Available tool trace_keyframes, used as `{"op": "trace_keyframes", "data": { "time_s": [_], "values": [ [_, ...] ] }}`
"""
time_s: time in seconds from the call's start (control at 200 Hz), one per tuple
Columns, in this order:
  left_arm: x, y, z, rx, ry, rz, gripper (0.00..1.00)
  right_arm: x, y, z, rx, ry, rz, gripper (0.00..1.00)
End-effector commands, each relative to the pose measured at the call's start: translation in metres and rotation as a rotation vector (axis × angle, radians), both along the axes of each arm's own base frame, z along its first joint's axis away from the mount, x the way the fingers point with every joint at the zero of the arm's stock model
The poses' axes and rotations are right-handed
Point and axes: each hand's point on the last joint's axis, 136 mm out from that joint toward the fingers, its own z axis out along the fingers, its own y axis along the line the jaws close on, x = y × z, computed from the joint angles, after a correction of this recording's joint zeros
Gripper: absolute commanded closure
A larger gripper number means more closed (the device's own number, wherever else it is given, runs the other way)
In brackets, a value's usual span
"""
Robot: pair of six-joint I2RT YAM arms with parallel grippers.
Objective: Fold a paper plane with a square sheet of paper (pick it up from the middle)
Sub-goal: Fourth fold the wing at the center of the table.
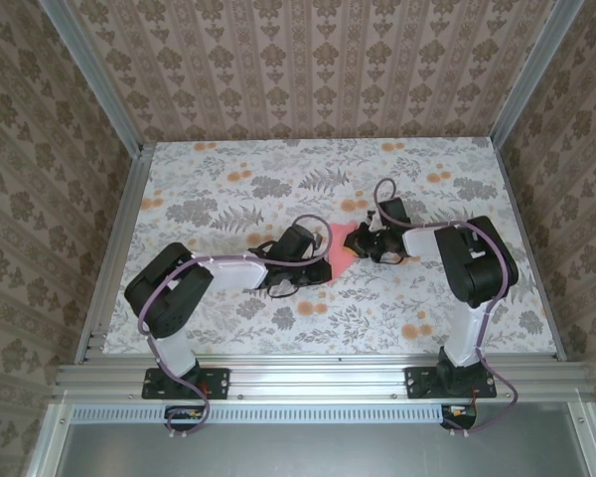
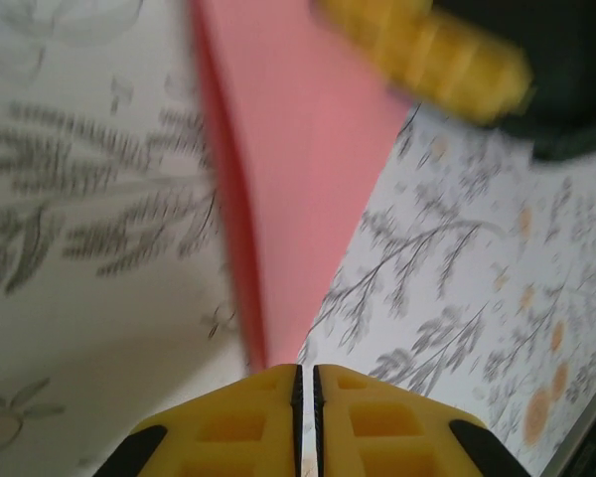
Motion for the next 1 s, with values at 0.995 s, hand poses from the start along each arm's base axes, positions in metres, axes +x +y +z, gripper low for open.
{"op": "trace_keyframes", "data": {
  "time_s": [0.995],
  "values": [
    [-0.020,0.015,-0.063,0.222,0.172,-0.067,1.00,0.005,0.009,-0.004,-0.102,-0.002,0.089,0.91]
  ]
}}
